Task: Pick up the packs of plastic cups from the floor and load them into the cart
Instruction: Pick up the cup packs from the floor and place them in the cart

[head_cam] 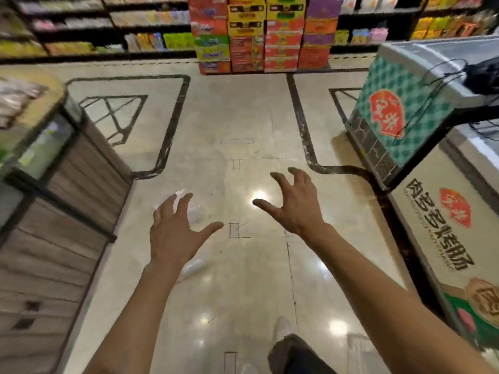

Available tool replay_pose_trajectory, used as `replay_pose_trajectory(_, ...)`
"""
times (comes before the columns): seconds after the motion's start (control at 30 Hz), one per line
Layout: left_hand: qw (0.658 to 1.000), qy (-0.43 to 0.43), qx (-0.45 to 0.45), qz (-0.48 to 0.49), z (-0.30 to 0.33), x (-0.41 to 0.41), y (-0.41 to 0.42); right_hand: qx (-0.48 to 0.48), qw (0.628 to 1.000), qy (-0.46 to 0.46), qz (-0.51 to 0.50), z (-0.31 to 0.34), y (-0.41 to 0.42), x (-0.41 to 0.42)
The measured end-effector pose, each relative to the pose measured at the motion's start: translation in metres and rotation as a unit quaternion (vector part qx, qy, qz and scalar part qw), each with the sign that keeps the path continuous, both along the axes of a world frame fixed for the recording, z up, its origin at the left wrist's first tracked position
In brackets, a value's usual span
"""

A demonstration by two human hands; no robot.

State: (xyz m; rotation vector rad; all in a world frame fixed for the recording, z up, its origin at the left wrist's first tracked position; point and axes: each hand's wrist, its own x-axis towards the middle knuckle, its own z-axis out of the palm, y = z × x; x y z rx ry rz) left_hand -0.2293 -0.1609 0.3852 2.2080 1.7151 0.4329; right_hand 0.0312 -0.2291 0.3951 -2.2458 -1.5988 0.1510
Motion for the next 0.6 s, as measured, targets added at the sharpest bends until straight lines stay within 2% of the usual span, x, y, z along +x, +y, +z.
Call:
replay_pose_trajectory(0.37, 0.984, -0.002, -0.083, 0.158, -0.071, -0.064, 0.147, -0.020, 0.986, 0.038, 0.161, -0.080, 0.248, -0.075)
replay_pose_trajectory(0.6, 0.951, -0.052, -0.162, 0.259, -0.166, -0.103, 0.225, -0.090, 0.954, 0.004, 0.285, -0.155, 0.380, -0.141)
